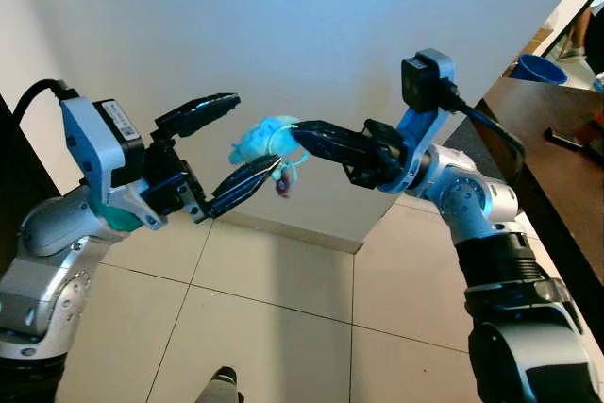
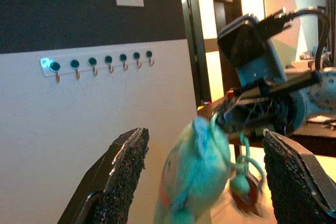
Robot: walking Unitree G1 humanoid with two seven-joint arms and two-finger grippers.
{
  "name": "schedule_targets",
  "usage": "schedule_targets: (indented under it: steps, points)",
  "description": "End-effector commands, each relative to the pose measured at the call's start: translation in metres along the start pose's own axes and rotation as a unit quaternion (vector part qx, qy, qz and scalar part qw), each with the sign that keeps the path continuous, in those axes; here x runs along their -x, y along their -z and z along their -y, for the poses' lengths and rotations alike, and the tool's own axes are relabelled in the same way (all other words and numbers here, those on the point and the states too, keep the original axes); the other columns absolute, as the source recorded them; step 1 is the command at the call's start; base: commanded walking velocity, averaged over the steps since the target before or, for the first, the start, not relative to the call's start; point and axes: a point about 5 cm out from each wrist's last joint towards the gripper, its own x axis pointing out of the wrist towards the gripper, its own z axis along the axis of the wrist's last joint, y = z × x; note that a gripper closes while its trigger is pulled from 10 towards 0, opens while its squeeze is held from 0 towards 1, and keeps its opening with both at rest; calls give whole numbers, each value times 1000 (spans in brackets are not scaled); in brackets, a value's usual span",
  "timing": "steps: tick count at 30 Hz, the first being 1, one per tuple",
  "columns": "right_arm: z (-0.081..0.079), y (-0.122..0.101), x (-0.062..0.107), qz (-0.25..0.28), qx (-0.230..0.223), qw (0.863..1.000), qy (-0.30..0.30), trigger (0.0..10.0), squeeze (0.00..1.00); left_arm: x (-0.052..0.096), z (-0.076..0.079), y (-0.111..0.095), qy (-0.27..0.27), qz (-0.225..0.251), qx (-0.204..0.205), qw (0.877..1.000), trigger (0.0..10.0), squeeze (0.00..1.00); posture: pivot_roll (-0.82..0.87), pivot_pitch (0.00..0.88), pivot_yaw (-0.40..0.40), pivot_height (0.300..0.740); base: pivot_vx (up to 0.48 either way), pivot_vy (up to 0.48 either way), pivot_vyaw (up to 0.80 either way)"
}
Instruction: Hang keys on a hook
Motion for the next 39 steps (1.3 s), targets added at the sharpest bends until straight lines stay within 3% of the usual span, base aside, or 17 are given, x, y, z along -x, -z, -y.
schedule_targets:
  steps: [1,6,12,13,15,18,20,22,24,27,36,39]
  points:
    - [-3,-5,5,8,6,1000,-1,10000,0,3,3,3,5,-14,2,1000,10000,0,244,5,-100,740,0,0,0]
    - [-6,-9,4,16,1,1000,-14,10000,0,4,2,11,-6,-37,-14,999,10000,0,242,5,-102,740,0,0,0]
    - [-4,-16,5,42,-7,999,1,10000,0,8,-16,2,-72,-44,-121,989,10000,0,243,0,-101,740,0,0,0]
    - [-4,-16,5,42,-7,999,1,10000,0,8,-16,2,-72,-44,-121,989,10000,0,243,0,-101,740,0,0,0]
    - [-1,-17,5,51,-8,999,15,10000,0,7,-14,0,-87,-47,-169,981,10000,0,244,0,-102,740,0,0,0]
    - [0,-18,5,54,-9,998,21,10000,0,7,-12,0,-86,-50,-183,978,10000,0,244,0,-102,740,0,0,0]
    - [4,-20,5,64,-15,997,37,10000,0,5,-11,-6,-112,-38,-227,967,10000,0,253,0,-109,740,0,0,0]
    - [4,-20,5,64,-15,997,37,10000,0,5,-11,-6,-112,-38,-227,967,10000,0,253,0,-109,740,0,0,0]
    - [9,-24,4,71,-21,996,54,10000,0,-3,-4,-13,-115,-23,-288,950,10000,0,265,0,-118,740,0,0,0]
    - [15,-30,1,85,-32,993,73,10000,0,-12,9,-13,-98,-12,-329,939,10000,0,271,2,-119,740,0,0,0]
    - [14,-25,-9,82,-60,993,59,10000,0,-23,19,1,-73,-26,-390,918,10000,0,271,4,-121,740,0,0,0]
    - [11,-23,-11,79,-59,994,43,10000,0,-24,19,4,-79,-25,-378,922,10000,0,271,4,-121,740,0,0,0]
